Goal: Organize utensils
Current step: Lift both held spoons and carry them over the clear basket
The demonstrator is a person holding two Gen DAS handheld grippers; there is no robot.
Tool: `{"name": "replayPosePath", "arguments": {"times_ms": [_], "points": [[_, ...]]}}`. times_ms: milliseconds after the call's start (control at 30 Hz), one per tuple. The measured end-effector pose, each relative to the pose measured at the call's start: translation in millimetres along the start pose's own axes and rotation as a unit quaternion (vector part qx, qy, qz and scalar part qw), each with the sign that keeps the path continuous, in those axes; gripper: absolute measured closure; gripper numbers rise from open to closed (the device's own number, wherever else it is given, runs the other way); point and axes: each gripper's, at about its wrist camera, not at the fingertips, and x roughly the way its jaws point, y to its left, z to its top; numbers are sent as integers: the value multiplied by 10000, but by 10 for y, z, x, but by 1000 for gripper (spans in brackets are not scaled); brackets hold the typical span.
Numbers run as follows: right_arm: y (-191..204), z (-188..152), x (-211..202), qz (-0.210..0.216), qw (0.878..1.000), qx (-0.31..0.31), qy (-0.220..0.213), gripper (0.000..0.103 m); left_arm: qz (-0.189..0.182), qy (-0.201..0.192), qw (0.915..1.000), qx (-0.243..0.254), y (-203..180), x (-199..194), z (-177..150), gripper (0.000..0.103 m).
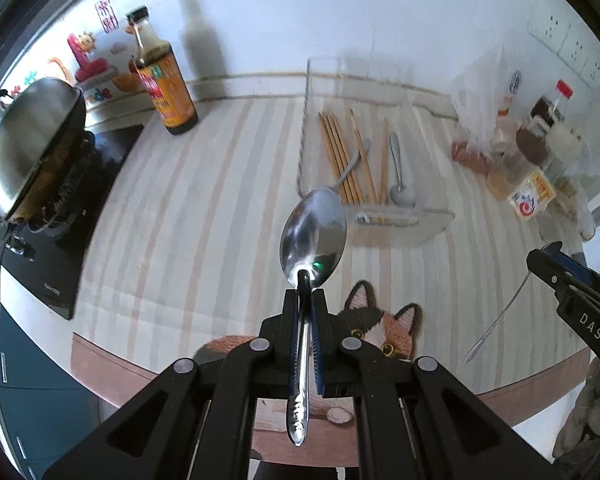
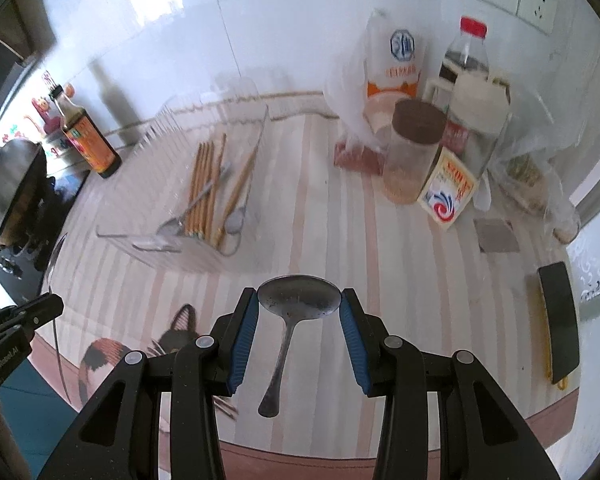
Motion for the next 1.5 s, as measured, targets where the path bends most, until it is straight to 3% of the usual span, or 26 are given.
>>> {"name": "replayPosePath", "arguments": {"times_ms": [367, 700, 867, 1067, 1500], "points": [[68, 572, -531, 547, 9975, 145, -421, 59, -272, -685, 9973, -49, 49, -637, 524, 99], [201, 1455, -655, 825, 9944, 76, -653, 59, -395, -816, 9958, 109, -128, -555, 1323, 99], [252, 1830, -219, 858, 9956, 204, -301, 59, -268, -467, 9985, -28, -126, -153, 1596, 99], [320, 1905, 452, 841, 9956, 275, 307, 59, -26, -151, 9998, -147, -174, 291, 1698, 99], [434, 1711, 1304, 1022, 9841, 240, 1430, 58, -700, 622, 9946, -443, -208, 722, 1733, 95]]}}
